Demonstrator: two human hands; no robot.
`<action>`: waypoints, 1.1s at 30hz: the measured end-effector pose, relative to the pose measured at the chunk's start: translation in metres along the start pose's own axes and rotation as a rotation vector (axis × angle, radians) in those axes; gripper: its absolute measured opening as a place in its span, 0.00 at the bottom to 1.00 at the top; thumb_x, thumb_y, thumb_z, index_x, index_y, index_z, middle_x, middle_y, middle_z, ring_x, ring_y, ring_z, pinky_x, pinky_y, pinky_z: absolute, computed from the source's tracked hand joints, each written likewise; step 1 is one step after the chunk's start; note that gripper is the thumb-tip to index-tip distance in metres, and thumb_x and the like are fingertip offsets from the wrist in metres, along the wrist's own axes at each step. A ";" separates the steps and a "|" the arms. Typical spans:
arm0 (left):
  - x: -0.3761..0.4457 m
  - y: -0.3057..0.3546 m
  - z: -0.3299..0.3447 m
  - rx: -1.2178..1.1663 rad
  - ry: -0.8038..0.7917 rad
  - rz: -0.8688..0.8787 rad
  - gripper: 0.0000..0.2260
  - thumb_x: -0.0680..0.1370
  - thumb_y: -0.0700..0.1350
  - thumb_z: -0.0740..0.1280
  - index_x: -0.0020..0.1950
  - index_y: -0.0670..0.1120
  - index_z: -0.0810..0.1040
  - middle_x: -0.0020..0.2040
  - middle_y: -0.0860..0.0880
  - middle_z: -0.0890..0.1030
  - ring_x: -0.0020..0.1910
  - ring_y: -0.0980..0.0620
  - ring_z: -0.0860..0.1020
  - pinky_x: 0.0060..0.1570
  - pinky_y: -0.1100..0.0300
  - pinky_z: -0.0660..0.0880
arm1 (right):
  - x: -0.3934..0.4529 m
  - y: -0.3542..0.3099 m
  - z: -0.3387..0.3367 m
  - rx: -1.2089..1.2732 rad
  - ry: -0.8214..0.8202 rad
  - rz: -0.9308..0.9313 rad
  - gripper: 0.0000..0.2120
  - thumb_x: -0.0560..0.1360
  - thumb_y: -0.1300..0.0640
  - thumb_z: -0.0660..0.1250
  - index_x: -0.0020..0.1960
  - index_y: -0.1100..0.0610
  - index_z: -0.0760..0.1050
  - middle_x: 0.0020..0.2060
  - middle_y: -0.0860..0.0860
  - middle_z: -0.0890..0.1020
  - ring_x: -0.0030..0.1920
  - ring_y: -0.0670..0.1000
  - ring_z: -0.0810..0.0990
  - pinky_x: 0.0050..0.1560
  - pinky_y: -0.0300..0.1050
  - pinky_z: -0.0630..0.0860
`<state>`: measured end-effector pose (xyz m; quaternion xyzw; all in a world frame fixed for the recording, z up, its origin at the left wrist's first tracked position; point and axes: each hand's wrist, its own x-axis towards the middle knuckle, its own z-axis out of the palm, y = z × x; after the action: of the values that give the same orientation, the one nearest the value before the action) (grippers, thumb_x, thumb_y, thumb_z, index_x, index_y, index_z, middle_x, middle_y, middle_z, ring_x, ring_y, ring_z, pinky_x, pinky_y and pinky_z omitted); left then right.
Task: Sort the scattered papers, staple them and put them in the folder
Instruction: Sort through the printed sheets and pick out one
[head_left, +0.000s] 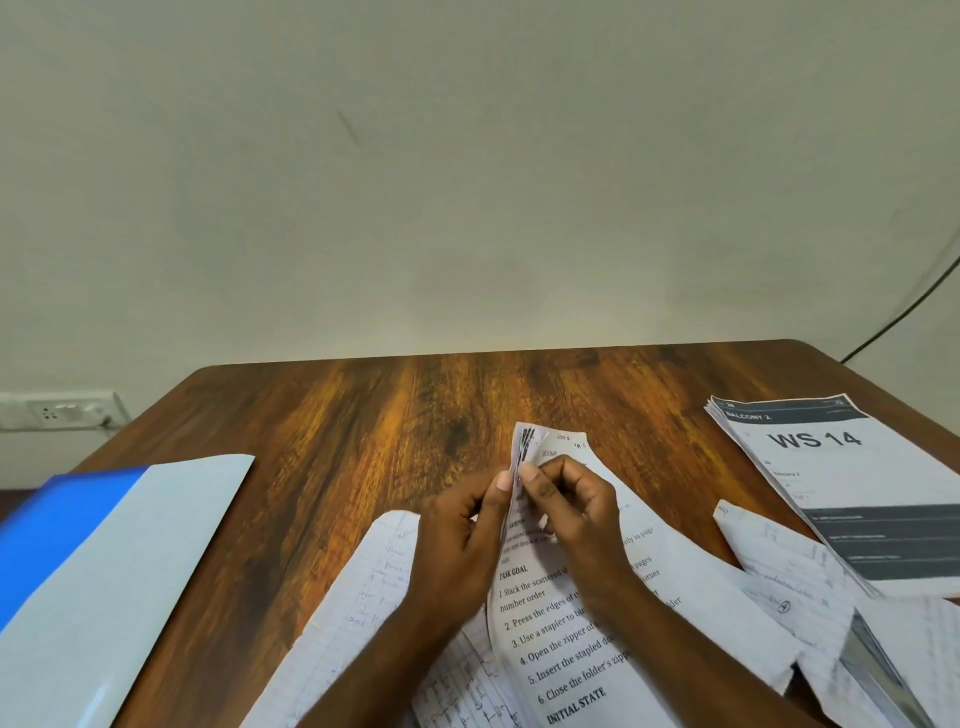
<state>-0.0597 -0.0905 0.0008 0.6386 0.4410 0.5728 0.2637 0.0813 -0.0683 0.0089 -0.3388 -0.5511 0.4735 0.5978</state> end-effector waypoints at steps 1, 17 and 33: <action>0.000 0.000 0.000 0.004 -0.004 0.002 0.15 0.88 0.51 0.61 0.54 0.50 0.86 0.43 0.47 0.86 0.40 0.44 0.86 0.37 0.39 0.81 | 0.000 0.000 0.000 -0.002 0.003 -0.005 0.24 0.72 0.43 0.74 0.42 0.65 0.77 0.34 0.57 0.79 0.37 0.53 0.77 0.42 0.47 0.77; -0.002 0.002 -0.002 -0.076 0.045 0.003 0.14 0.80 0.42 0.73 0.65 0.48 0.83 0.56 0.51 0.88 0.52 0.47 0.88 0.46 0.40 0.86 | -0.001 0.006 -0.001 0.076 0.051 0.030 0.11 0.73 0.60 0.70 0.52 0.64 0.83 0.39 0.53 0.87 0.38 0.43 0.82 0.39 0.37 0.77; 0.002 0.000 0.003 -0.066 0.197 0.011 0.08 0.85 0.48 0.68 0.58 0.49 0.86 0.49 0.50 0.89 0.46 0.45 0.88 0.44 0.37 0.84 | -0.004 0.005 0.002 -0.125 0.004 -0.062 0.13 0.74 0.52 0.75 0.57 0.55 0.83 0.47 0.53 0.88 0.47 0.56 0.87 0.49 0.56 0.83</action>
<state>-0.0574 -0.0886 0.0008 0.5726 0.4421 0.6484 0.2370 0.0786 -0.0707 0.0032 -0.3593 -0.5886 0.4188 0.5908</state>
